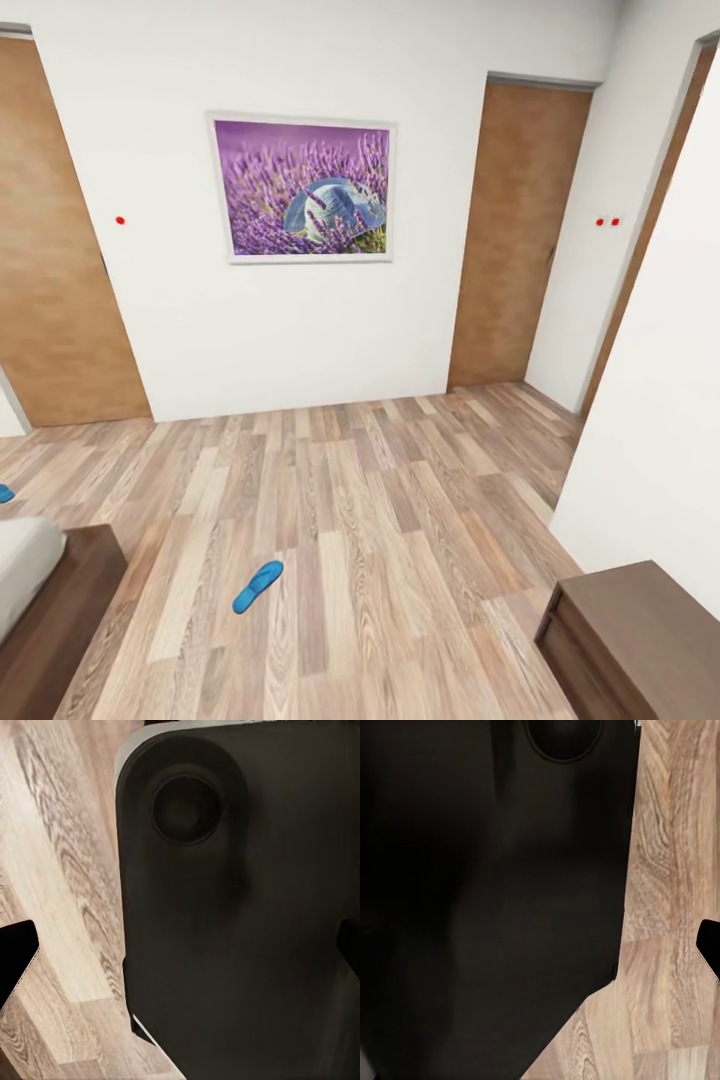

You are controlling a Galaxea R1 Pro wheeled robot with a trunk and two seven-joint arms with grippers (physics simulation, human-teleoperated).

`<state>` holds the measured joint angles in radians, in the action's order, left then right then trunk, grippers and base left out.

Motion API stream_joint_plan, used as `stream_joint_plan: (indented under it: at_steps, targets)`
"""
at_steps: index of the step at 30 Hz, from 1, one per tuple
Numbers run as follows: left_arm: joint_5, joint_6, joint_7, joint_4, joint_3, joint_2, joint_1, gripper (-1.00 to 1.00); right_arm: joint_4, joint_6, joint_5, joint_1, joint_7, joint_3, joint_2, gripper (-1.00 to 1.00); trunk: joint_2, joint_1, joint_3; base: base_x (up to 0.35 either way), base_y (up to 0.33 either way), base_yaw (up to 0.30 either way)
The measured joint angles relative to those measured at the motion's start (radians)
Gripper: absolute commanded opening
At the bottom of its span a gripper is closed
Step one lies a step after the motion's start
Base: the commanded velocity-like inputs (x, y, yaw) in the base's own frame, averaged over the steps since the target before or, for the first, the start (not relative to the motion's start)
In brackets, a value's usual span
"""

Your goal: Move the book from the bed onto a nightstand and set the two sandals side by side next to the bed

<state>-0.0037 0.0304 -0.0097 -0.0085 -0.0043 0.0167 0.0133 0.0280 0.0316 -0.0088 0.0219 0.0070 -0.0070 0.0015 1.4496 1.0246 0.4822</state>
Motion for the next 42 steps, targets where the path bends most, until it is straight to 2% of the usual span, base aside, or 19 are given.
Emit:
stream_joint_plan:
  at_steps: [30,42]
  targets:
    - [0.0,0.004,0.0,0.0,-0.001,0.0,0.0,1.0,-0.001,0.0,0.002,0.0,0.0,0.0,0.0,1.0,0.0,0.0,0.0,0.251,-0.017,0.001]
    - [0.0,0.005,0.0,0.0,-0.001,0.0,0.0,1.0,0.0,0.002,0.002,0.0,0.0,0.0,0.0,1.0,0.0,0.0,0.0,0.252,-0.018,0.154]
